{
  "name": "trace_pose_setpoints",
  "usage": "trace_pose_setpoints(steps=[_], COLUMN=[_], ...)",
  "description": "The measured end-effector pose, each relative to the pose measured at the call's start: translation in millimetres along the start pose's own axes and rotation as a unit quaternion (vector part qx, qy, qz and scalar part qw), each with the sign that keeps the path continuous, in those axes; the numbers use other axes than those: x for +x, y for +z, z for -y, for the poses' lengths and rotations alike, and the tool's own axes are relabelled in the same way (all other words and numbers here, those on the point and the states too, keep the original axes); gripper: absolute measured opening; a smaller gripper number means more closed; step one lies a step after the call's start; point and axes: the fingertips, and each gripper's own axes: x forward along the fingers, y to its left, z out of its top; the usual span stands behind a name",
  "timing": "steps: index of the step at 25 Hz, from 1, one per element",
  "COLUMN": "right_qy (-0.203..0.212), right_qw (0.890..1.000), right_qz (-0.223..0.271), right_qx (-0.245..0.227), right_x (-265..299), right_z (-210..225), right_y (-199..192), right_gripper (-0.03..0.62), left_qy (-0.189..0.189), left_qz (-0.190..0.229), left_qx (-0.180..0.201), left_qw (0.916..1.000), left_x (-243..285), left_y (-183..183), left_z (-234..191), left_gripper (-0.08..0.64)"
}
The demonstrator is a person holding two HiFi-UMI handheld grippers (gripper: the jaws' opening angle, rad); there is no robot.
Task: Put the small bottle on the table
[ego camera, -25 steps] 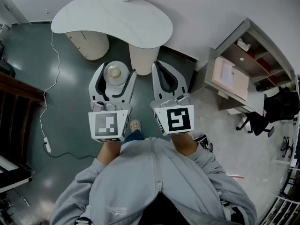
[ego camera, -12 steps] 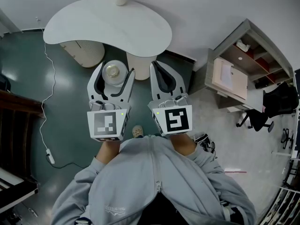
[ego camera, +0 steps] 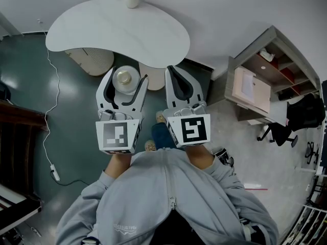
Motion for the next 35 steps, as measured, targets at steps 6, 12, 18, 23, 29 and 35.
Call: trace_pose_setpoints(steps=[6, 12, 18, 23, 29, 35], right_qy=[0.015, 0.033, 0.049, 0.064, 0.086, 0.101], right_qw=[1.000, 0.999, 0.999, 0.998, 0.996, 0.995], right_qz=[0.005, 0.004, 0.002, 0.002, 0.007, 0.015], right_qx=[0.003, 0.007, 0.009, 0.010, 0.011, 0.014], right_x=[31.2, 76.3, 120.6, 150.2, 183.3, 203.5], right_z=[9.2, 29.8, 56.0, 77.1, 99.5, 113.8], right_y=[-7.7, -19.2, -29.3, -36.4, -43.2, -46.2], right_gripper=[0.026, 0.028, 0.027, 0.027, 0.027, 0.026], left_qy=[0.013, 0.028, 0.044, 0.057, 0.077, 0.095], left_qz=[-0.002, -0.003, -0.003, -0.003, -0.001, 0.003], left_qx=[-0.002, -0.003, -0.002, -0.004, -0.008, -0.009], left_qw=[0.9999, 0.9996, 0.9990, 0.9984, 0.9970, 0.9955], left_x=[27.5, 72.6, 119.9, 154.6, 192.0, 214.4], left_y=[-3.1, -5.0, -7.1, -7.1, -6.7, -4.8], left_z=[-14.1, -29.3, -43.2, -48.6, -55.9, -61.8], left_gripper=[0.334, 0.334, 0.334, 0.334, 0.334, 0.334])
